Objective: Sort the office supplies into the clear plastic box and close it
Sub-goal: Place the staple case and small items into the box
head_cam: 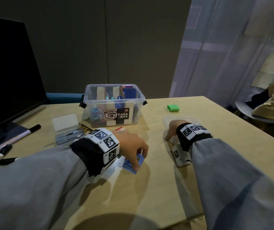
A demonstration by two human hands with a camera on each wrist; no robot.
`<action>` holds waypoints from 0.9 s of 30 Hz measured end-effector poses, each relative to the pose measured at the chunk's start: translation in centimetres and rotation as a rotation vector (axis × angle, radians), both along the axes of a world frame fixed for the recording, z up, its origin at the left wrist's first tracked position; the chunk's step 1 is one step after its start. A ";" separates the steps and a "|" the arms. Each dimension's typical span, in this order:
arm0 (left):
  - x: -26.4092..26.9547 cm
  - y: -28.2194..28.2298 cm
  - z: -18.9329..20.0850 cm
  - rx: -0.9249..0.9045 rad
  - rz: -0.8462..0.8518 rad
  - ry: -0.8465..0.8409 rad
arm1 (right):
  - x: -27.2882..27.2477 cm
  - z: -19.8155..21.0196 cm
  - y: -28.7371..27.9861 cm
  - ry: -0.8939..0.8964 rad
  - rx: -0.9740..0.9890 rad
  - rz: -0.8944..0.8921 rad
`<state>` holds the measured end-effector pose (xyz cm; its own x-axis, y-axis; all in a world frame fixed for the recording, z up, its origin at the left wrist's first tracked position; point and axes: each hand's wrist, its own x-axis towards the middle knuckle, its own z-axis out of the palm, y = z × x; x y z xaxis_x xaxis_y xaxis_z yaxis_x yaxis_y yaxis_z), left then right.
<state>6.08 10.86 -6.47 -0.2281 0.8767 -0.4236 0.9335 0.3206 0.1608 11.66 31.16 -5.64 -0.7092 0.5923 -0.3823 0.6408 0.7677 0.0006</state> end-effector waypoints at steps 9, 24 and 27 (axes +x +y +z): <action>-1.5 -1.4 0.5 0.007 0.095 0.026 | -1.9 -1.0 -2.1 0.032 0.034 0.065; -2.5 -1.4 0.0 0.007 0.092 0.007 | -0.5 6.4 2.1 0.379 -0.036 -0.010; -2.9 -1.2 -0.1 0.026 0.110 0.042 | -0.3 6.9 2.8 0.375 -0.002 -0.012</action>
<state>3.13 9.70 -6.59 -0.3406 0.8558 -0.3893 0.8990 0.4177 0.1317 11.37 33.99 1.21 -0.7934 0.6007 -0.0981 0.6049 0.7602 -0.2370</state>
